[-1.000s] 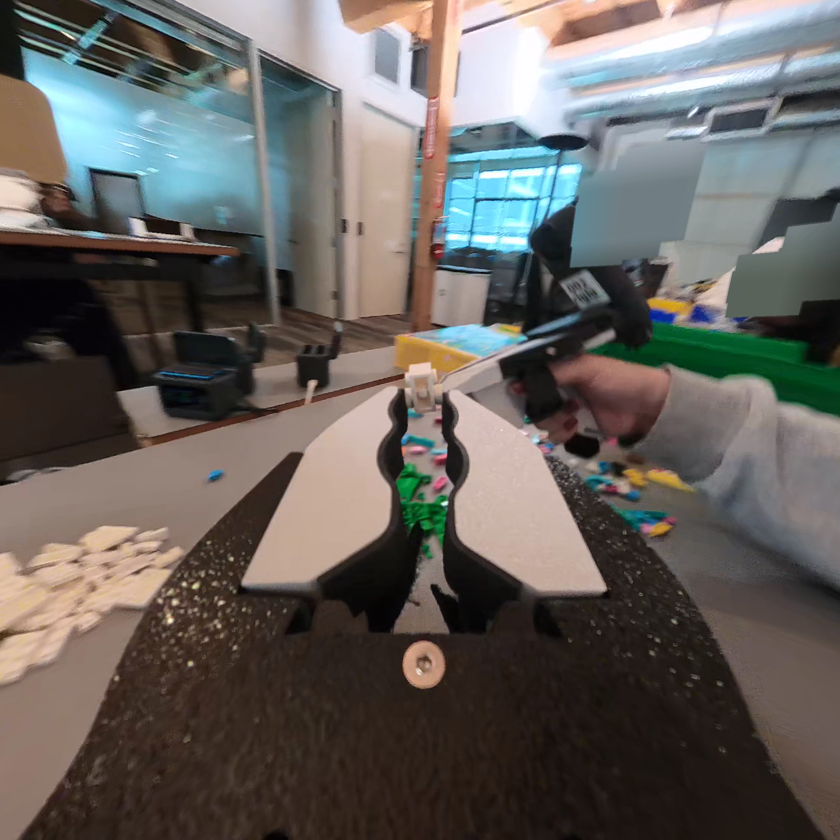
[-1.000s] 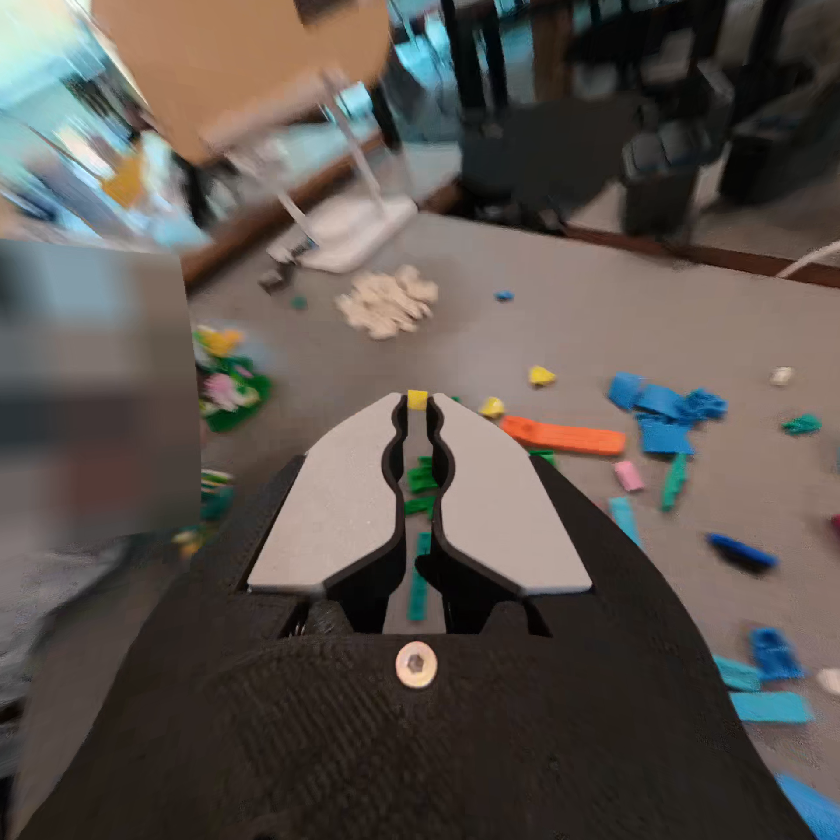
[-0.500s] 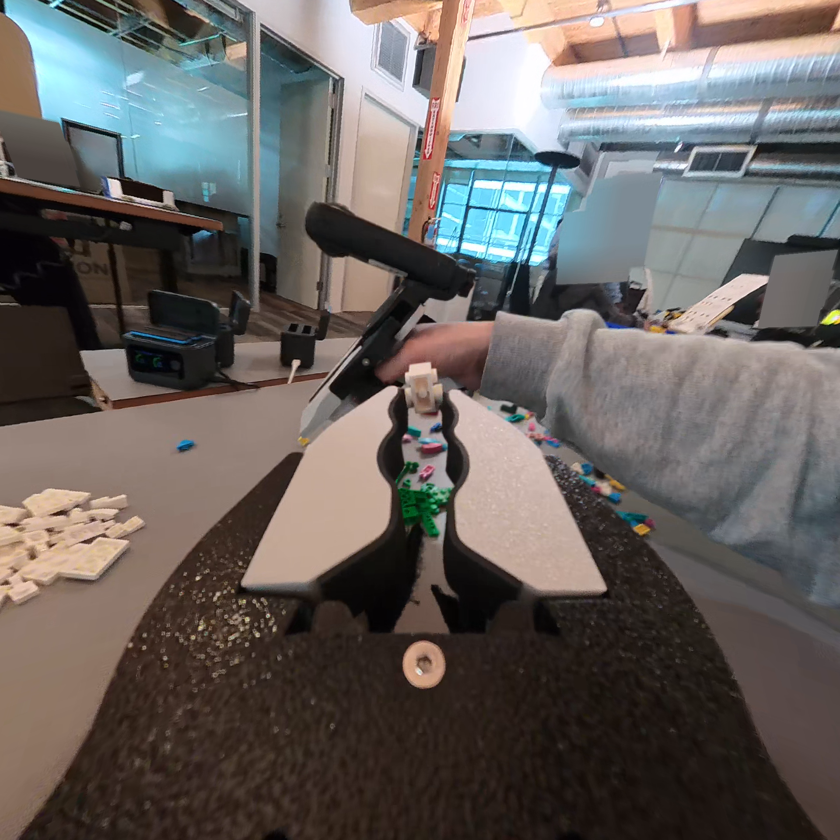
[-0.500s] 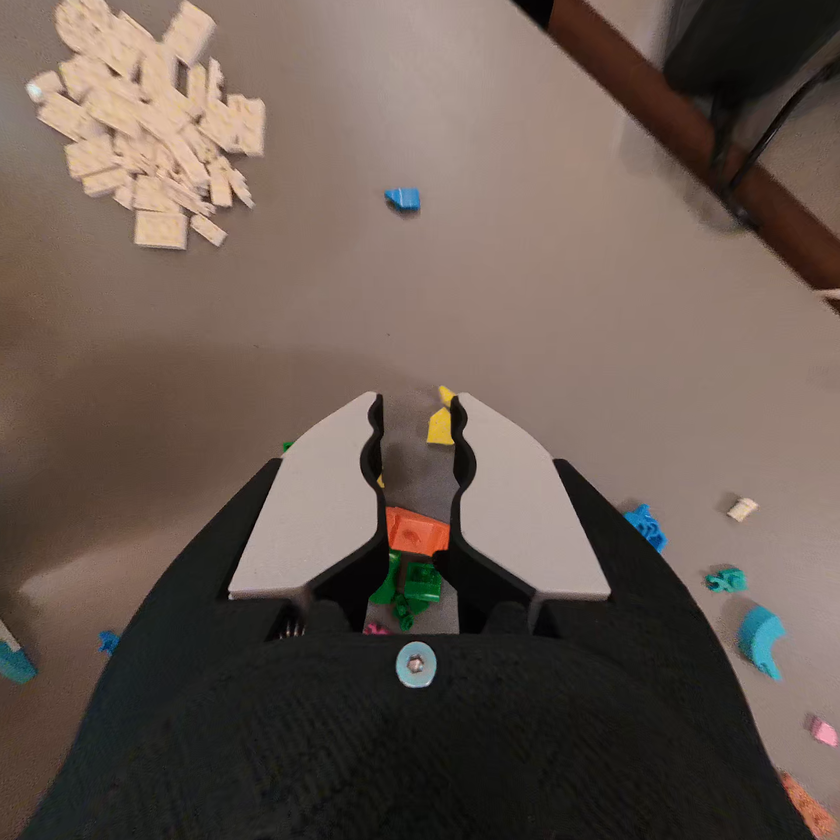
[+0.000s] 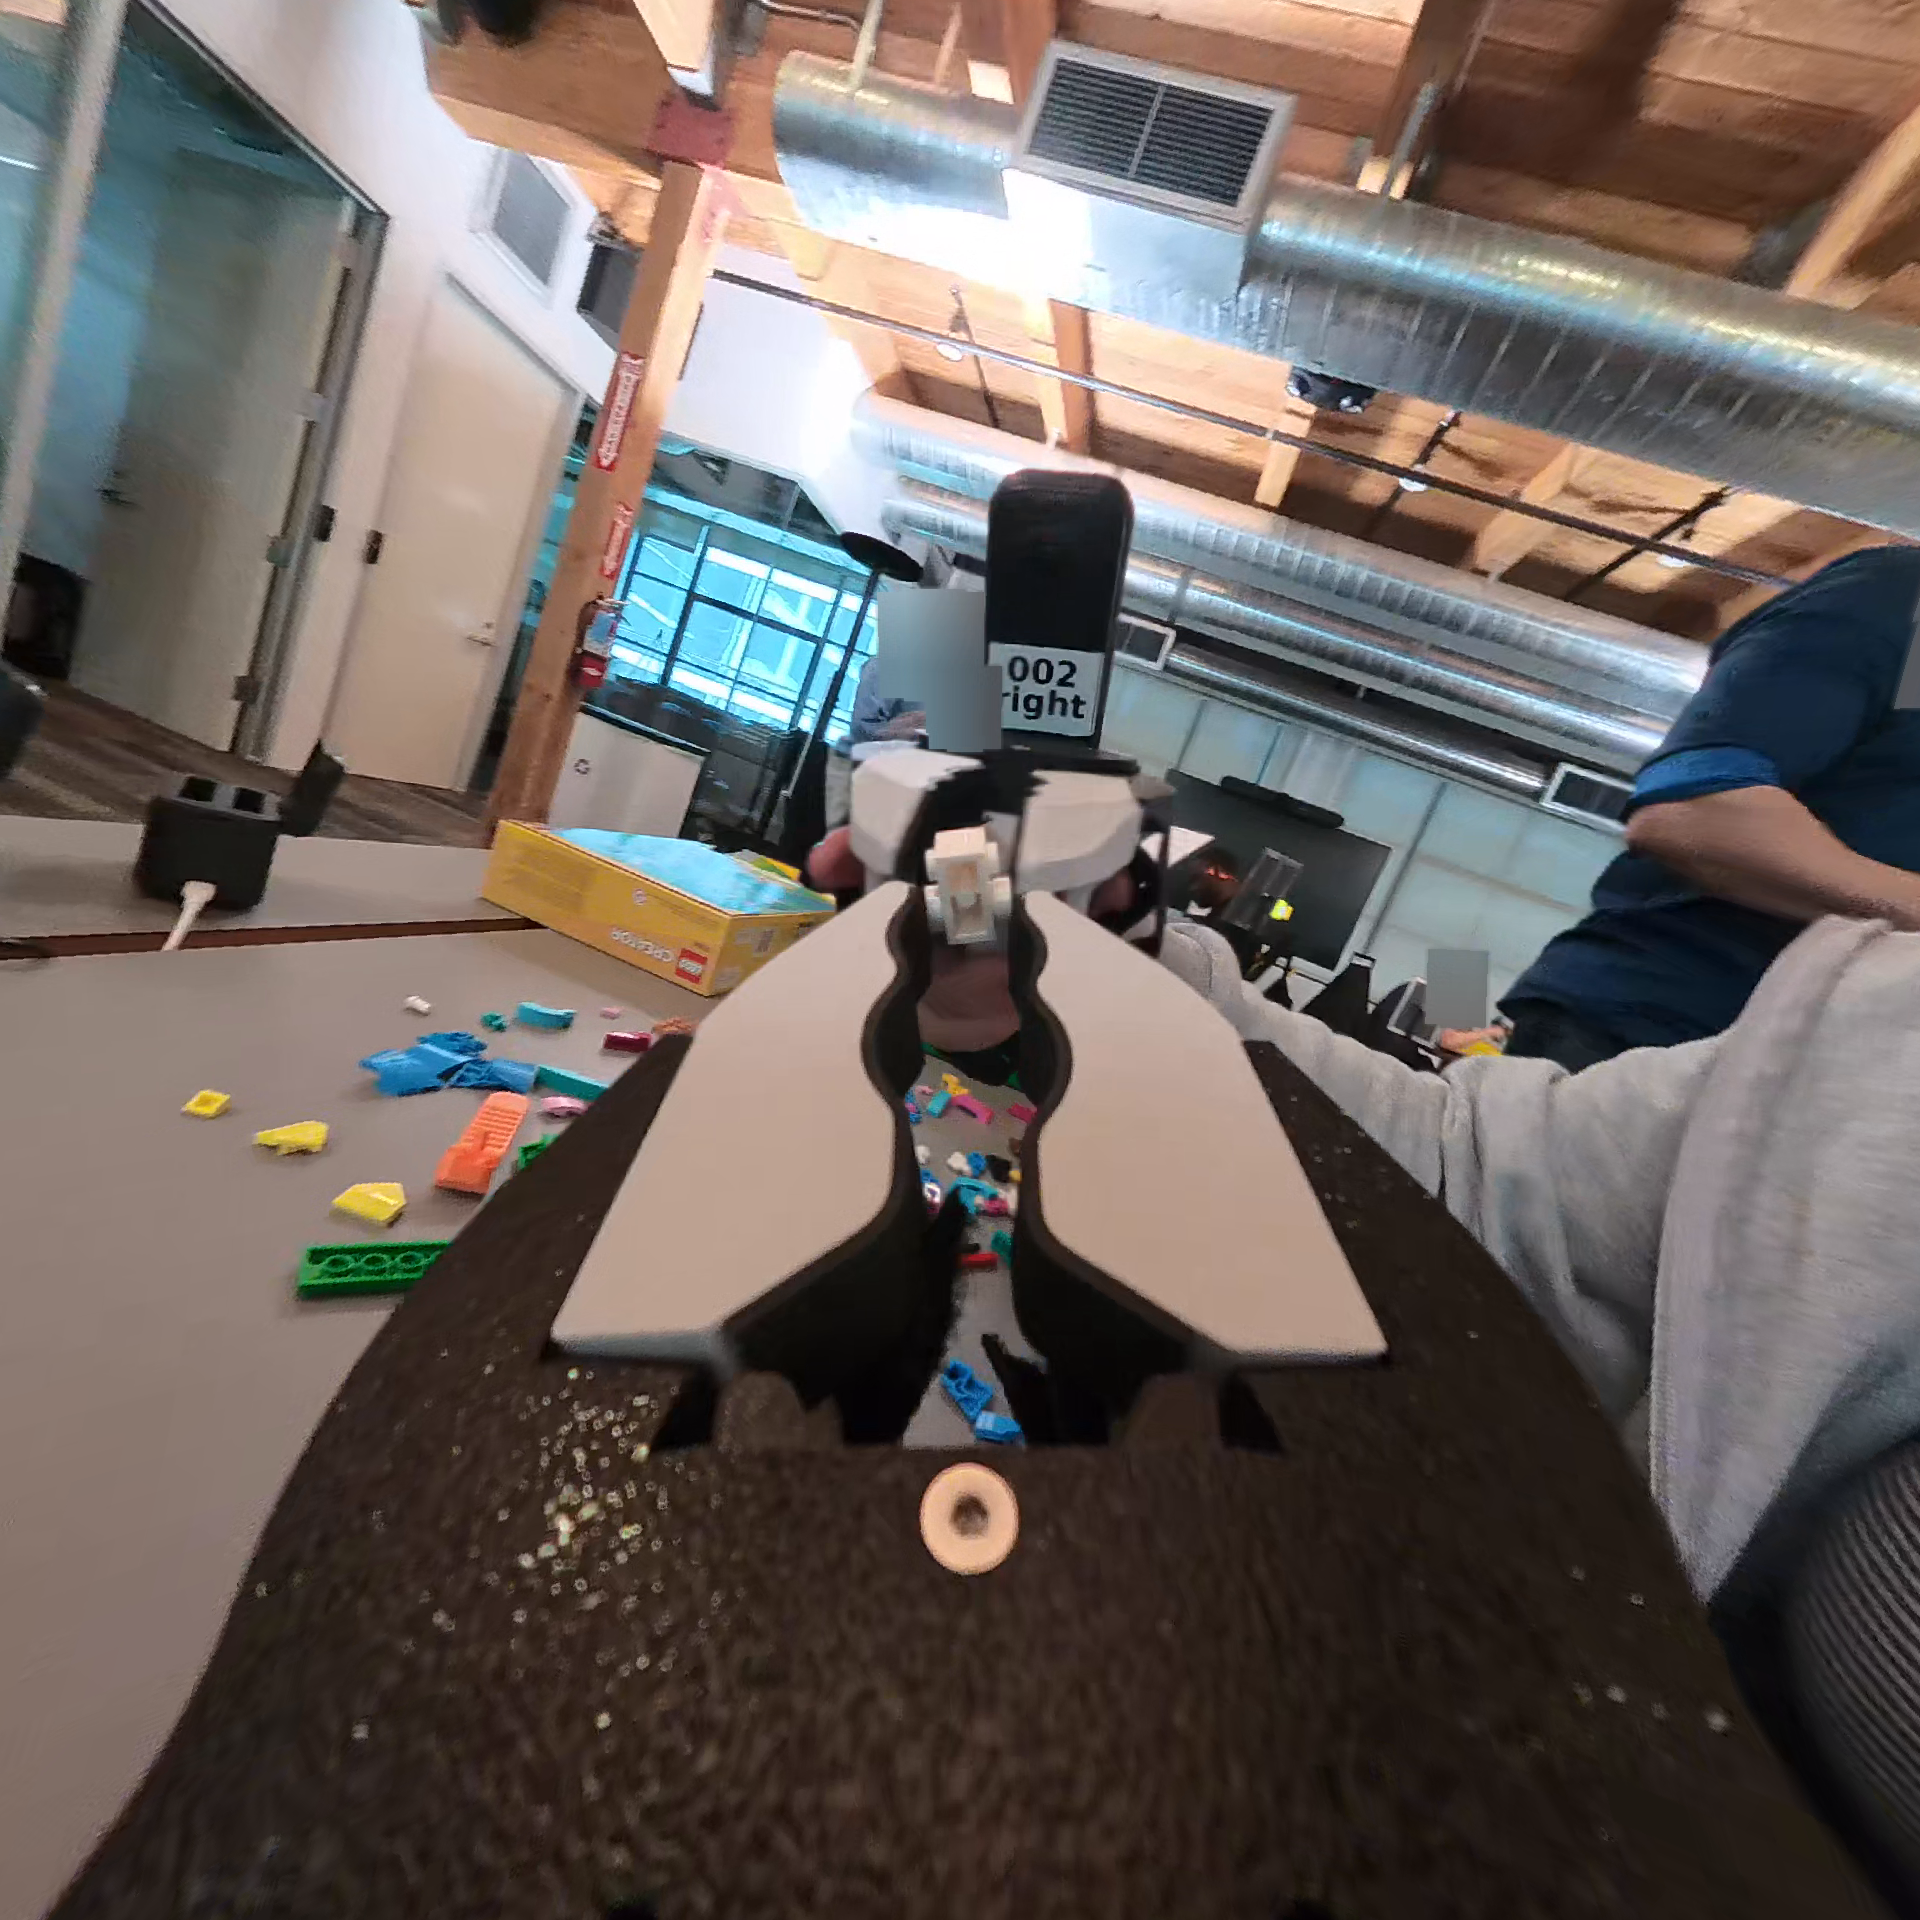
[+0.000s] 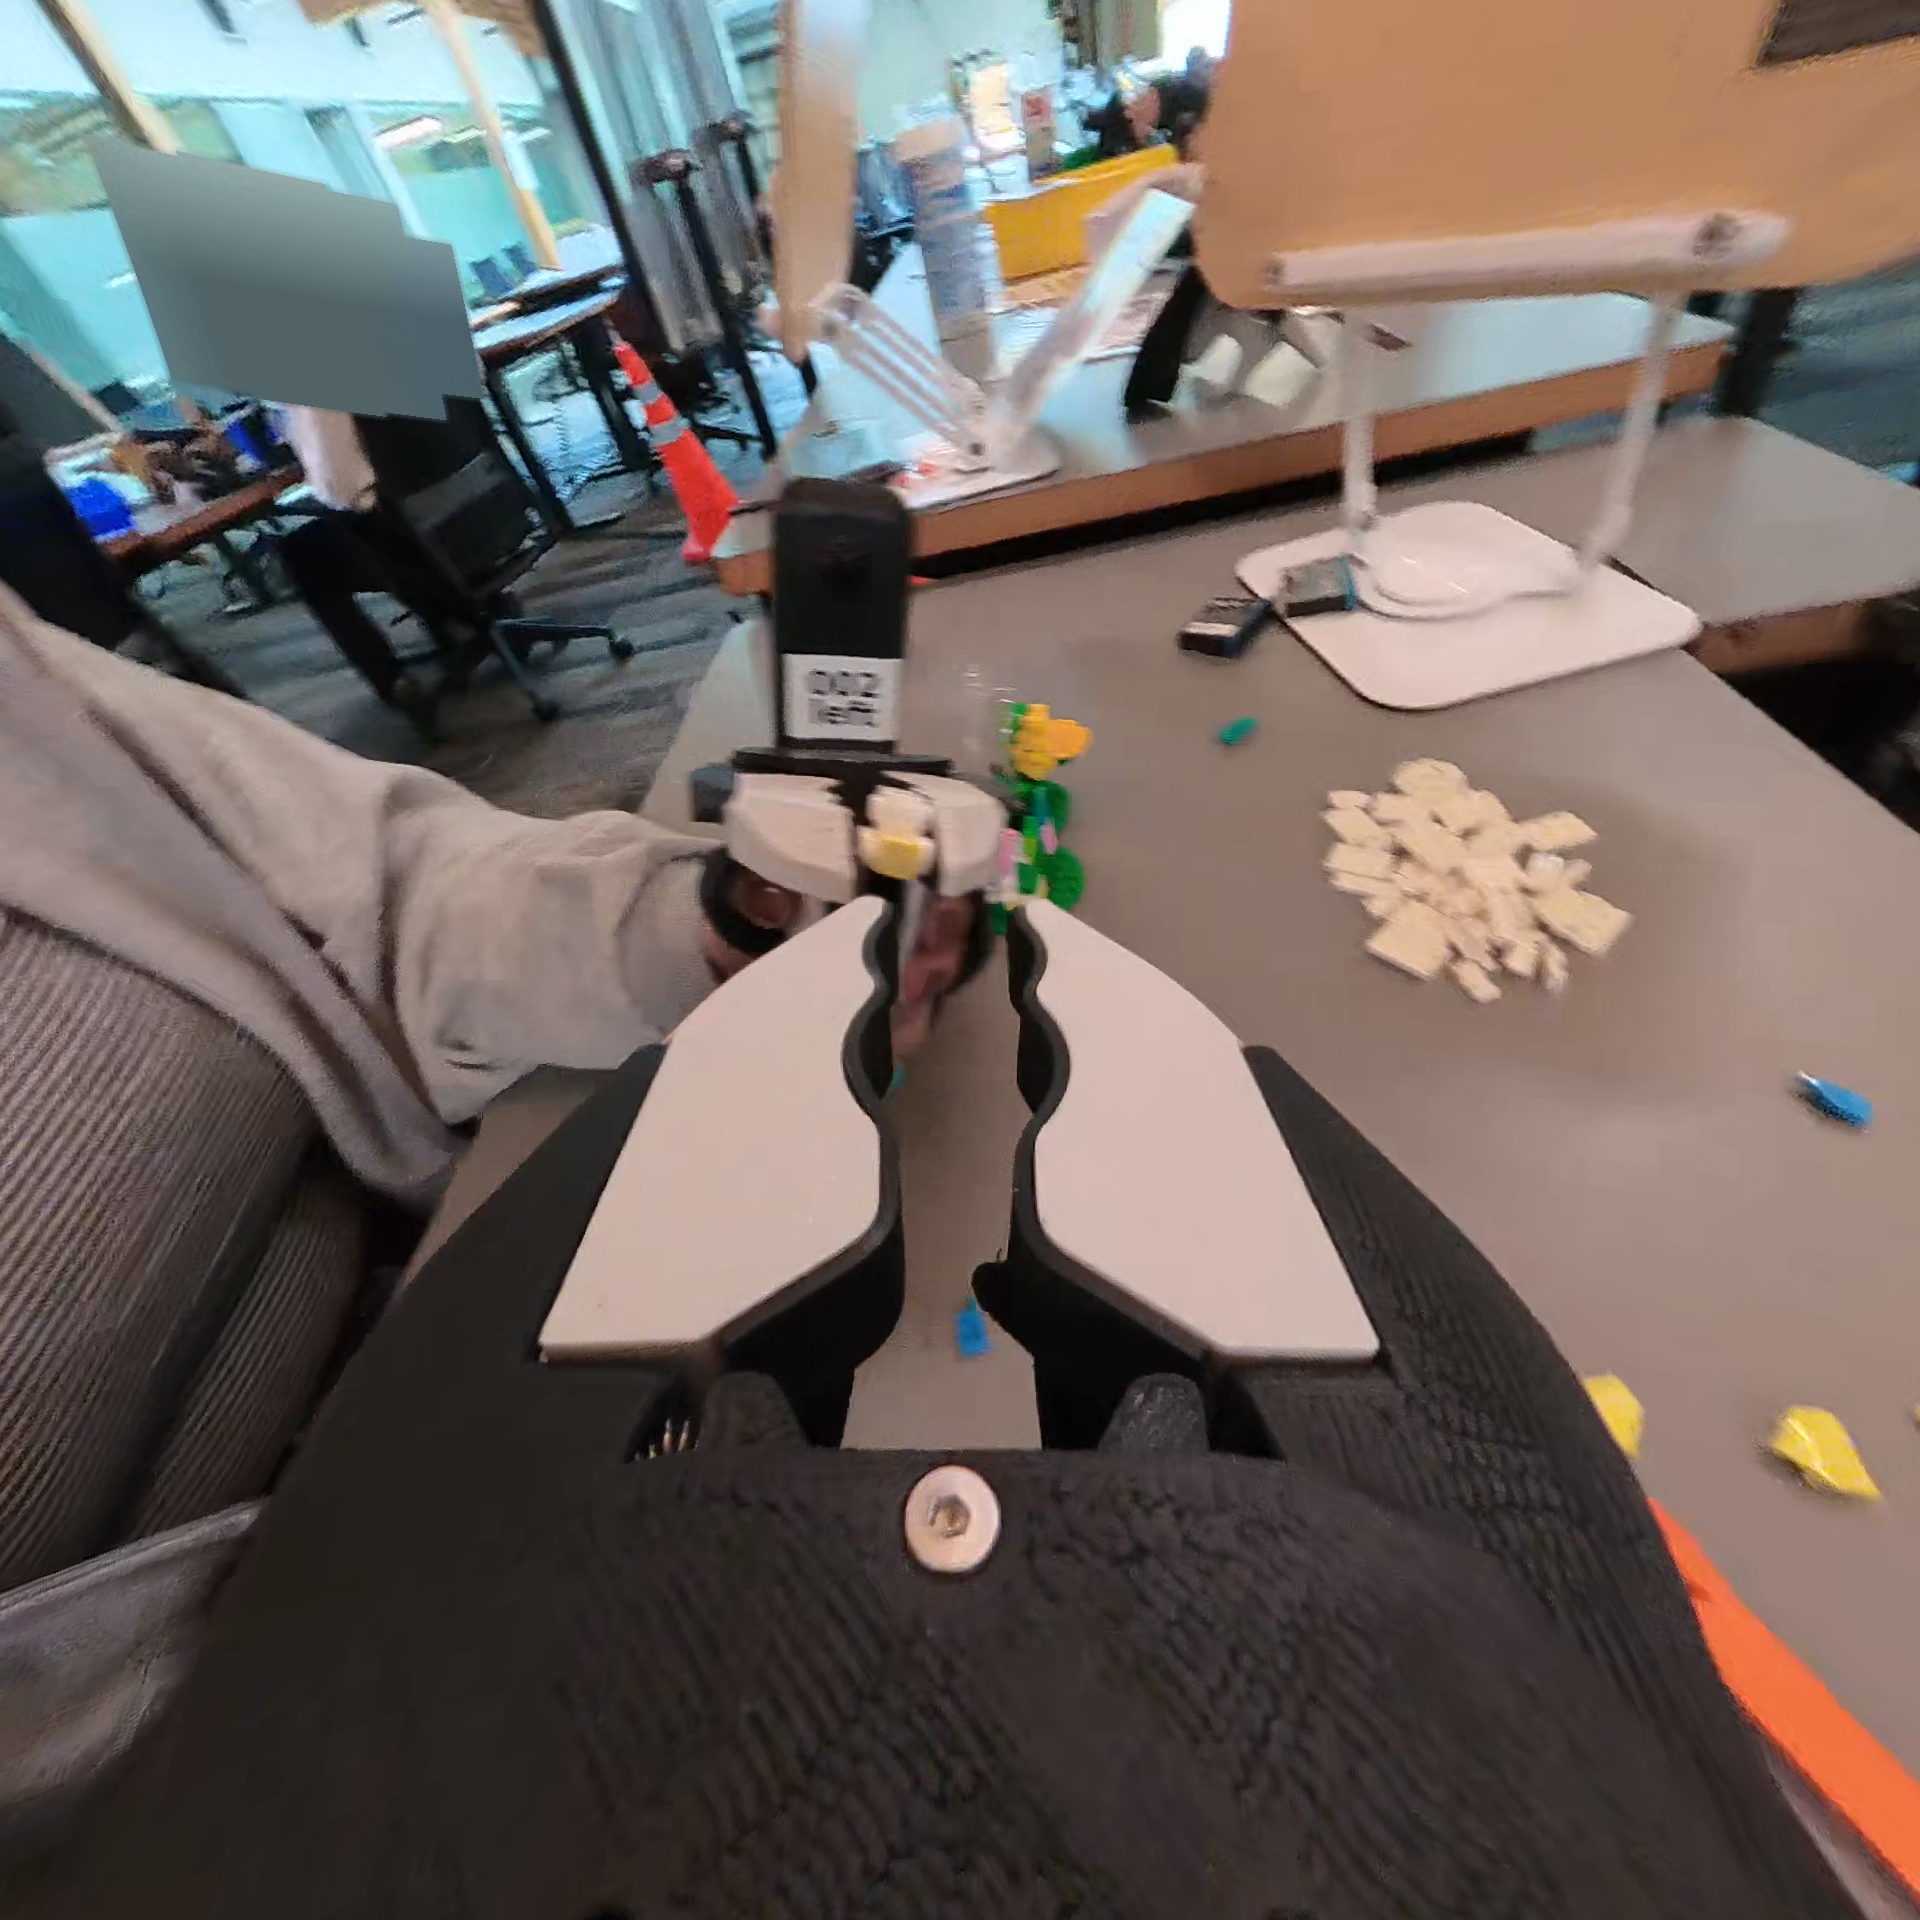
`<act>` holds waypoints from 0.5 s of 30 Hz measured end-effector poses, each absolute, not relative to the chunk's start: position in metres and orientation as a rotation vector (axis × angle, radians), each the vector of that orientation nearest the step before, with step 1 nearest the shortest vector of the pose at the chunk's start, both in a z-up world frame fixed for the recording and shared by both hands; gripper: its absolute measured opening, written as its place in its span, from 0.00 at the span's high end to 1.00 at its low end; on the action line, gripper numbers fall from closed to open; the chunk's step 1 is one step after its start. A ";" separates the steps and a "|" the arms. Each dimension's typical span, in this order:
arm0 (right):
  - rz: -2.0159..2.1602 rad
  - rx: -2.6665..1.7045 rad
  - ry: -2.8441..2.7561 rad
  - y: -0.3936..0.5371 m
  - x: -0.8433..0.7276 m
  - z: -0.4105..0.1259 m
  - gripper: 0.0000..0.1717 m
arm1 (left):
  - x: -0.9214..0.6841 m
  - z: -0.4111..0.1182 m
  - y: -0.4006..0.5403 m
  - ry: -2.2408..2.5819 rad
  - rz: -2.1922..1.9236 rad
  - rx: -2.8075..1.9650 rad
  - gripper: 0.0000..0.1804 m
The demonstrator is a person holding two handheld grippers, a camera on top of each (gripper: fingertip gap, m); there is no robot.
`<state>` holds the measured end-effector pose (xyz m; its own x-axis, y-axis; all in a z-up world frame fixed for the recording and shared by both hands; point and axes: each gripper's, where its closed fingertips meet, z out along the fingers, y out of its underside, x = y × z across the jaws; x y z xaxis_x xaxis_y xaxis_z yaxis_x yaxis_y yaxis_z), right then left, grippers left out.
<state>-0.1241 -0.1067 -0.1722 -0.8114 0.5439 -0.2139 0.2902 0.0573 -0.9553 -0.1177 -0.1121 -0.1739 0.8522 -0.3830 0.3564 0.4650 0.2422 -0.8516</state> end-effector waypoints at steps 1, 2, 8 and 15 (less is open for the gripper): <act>1.873 -0.840 -2.125 -0.113 -0.119 -0.168 0.89 | -0.114 -0.174 -0.112 -0.060 -0.587 -1.197 0.92; 1.894 -0.847 -2.117 -0.116 -0.117 -0.166 0.90 | -0.111 -0.173 -0.112 -0.040 -0.590 -1.198 0.92; 1.933 -0.908 -2.176 -0.122 -0.111 -0.169 0.93 | -0.100 -0.173 -0.111 0.024 -0.585 -1.214 0.92; 1.841 -0.903 -2.194 -0.121 -0.112 -0.173 0.91 | -0.100 -0.174 -0.110 0.015 -0.583 -1.218 0.92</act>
